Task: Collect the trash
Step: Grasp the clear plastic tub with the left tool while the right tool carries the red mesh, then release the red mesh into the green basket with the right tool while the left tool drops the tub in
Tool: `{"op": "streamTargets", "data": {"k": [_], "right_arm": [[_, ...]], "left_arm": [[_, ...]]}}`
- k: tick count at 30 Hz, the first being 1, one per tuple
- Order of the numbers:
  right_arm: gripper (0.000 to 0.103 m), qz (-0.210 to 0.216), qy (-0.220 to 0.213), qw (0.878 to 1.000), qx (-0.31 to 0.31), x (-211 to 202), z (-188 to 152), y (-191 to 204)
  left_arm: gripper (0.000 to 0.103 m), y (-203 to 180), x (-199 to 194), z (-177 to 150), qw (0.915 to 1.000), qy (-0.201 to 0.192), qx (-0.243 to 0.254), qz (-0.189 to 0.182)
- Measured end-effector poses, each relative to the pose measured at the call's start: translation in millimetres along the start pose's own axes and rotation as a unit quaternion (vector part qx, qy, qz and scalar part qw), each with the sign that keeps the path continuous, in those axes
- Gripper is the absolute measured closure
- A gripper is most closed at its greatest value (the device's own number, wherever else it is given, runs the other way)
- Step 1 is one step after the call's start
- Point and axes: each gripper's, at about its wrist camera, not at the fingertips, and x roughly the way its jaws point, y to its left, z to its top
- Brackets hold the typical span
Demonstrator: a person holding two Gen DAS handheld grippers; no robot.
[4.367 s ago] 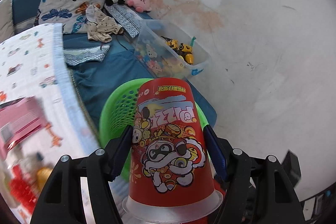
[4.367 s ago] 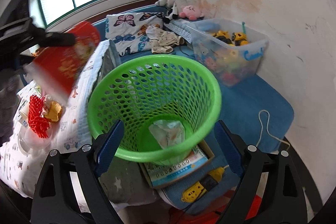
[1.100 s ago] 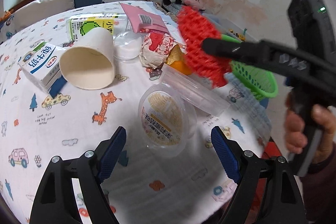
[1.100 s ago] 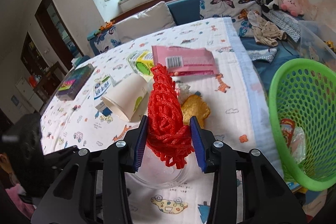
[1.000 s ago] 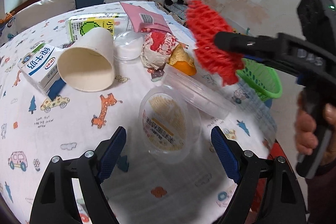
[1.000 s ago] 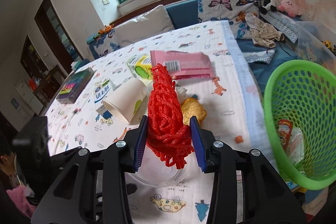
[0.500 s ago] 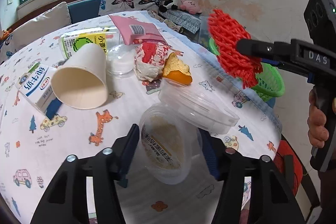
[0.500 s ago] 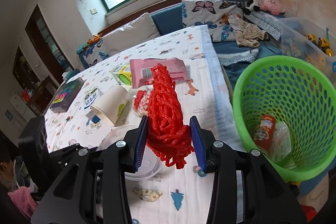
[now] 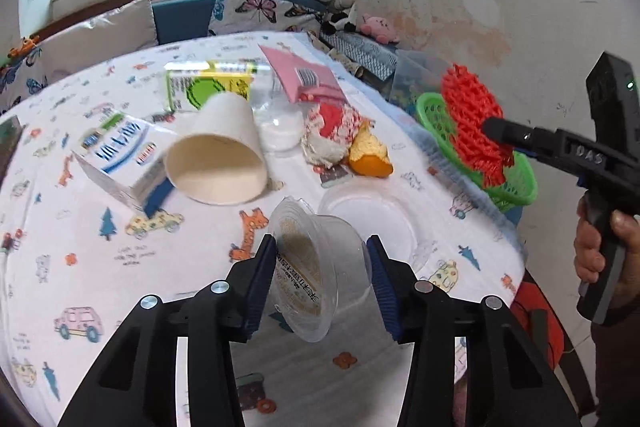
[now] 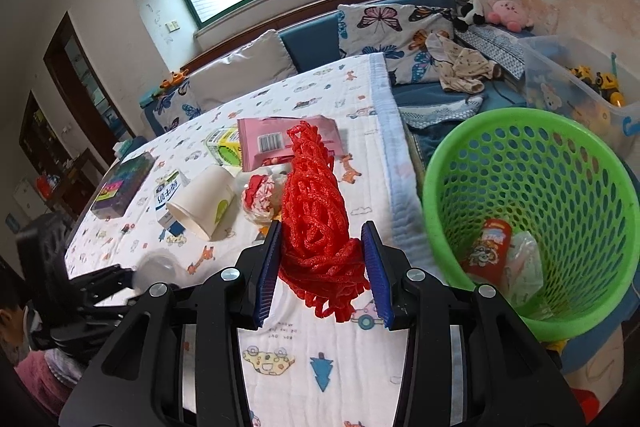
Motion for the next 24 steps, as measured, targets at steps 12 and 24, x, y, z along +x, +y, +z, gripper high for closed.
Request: {"op": "streamTargets", "data": {"k": [12,24], "right_arm": [[0.062,-0.064,-0.007,0.997,0.035,-17.3,5.3,-62.1],[0.056,-0.143,0.004,0.986,0.083,-20.5,-3.8,-141.9]], "left_arm": [[0.059,-15.9,-21.5,43.3,0.9981,-0.017,-0.006,-0.060],[0.059,-73.0,16.0,96.8,0.9934,-0.008,0.031,-0.110]]}}
